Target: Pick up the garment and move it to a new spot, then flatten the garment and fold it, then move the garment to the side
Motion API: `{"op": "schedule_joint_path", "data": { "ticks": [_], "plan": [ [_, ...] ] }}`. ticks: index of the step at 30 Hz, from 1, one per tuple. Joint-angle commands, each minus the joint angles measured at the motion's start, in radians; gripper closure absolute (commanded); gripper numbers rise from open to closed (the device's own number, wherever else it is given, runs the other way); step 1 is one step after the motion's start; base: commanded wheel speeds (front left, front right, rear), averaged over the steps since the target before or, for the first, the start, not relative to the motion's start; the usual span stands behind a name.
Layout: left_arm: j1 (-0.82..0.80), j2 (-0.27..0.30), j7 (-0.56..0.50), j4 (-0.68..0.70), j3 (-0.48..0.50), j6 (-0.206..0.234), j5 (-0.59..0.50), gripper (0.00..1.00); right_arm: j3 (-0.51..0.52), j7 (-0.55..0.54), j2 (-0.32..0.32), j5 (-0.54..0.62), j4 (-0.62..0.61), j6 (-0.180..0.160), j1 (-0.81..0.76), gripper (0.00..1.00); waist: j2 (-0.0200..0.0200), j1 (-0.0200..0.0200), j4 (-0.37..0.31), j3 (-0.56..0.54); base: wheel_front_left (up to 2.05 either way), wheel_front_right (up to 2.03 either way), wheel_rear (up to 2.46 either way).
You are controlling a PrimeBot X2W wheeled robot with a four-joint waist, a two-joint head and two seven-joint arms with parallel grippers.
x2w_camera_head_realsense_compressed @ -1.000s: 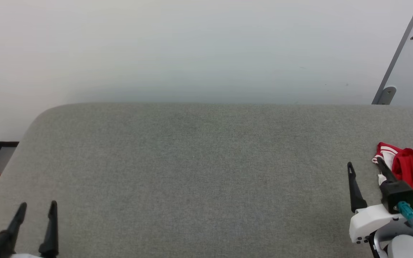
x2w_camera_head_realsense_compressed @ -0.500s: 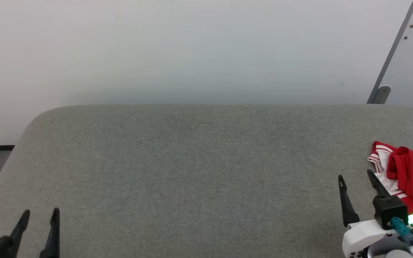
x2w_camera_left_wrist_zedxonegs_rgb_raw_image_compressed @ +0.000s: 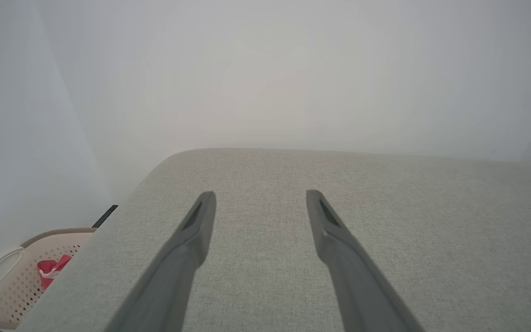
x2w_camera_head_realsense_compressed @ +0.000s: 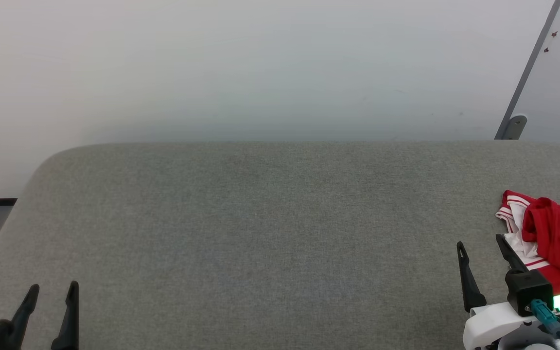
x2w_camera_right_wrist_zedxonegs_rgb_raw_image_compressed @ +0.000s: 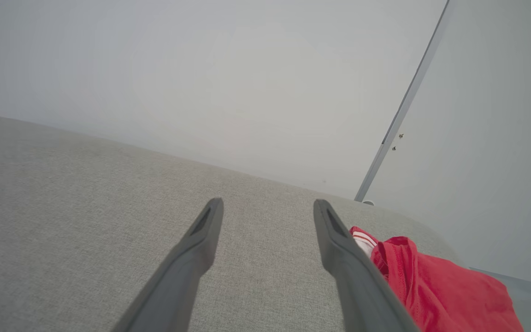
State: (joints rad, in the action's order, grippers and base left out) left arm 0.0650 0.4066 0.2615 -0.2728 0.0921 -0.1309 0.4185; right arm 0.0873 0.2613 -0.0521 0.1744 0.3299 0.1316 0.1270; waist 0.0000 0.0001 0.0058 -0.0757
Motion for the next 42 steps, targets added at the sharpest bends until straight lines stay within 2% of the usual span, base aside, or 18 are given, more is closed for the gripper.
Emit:
{"op": "schedule_joint_path", "data": {
  "ticks": [1, 5, 6, 11, 42],
  "plan": [
    [0.0, 0.004, 0.003, -0.001, -0.001, 0.0, 0.006, 0.0, -0.002, 0.004, 0.003, -0.011, -0.004, -0.002, -0.016, 0.0, 0.0, -0.0001, 0.001, 0.001, 0.0, 0.0, 0.0],
    [-0.001, 0.004, 0.003, -0.003, 0.005, 0.0, 0.009, 0.0, -0.004, 0.004, 0.003, -0.011, -0.003, -0.002, -0.015, 0.0, 0.0, -0.0001, 0.002, 0.001, 0.0, 0.0, 0.0],
    [-0.001, 0.0, 0.0, -0.003, 0.004, 0.0, 0.008, 1.0, -0.001, 0.0, 0.0, -0.006, 0.0, 0.0, -0.007, 1.0, 0.0, 0.0, 0.002, 0.001, 0.0, 0.0, 0.0],
    [0.021, -0.052, -0.008, -0.043, -0.012, 0.0, 0.013, 1.0, 0.003, -0.008, 0.002, -0.009, 0.052, 0.0, -0.046, 1.0, 0.0, 0.0, 0.002, 0.001, 0.0, 0.0, 0.0],
    [-0.054, -0.162, -0.142, -0.015, 0.002, 0.0, 0.444, 1.0, 0.012, -0.142, 0.002, -0.66, -0.002, 0.0, -0.033, 1.0, 0.0, 0.0, 0.0, 0.02, 0.0, 0.0, 0.0]
  ]
}}
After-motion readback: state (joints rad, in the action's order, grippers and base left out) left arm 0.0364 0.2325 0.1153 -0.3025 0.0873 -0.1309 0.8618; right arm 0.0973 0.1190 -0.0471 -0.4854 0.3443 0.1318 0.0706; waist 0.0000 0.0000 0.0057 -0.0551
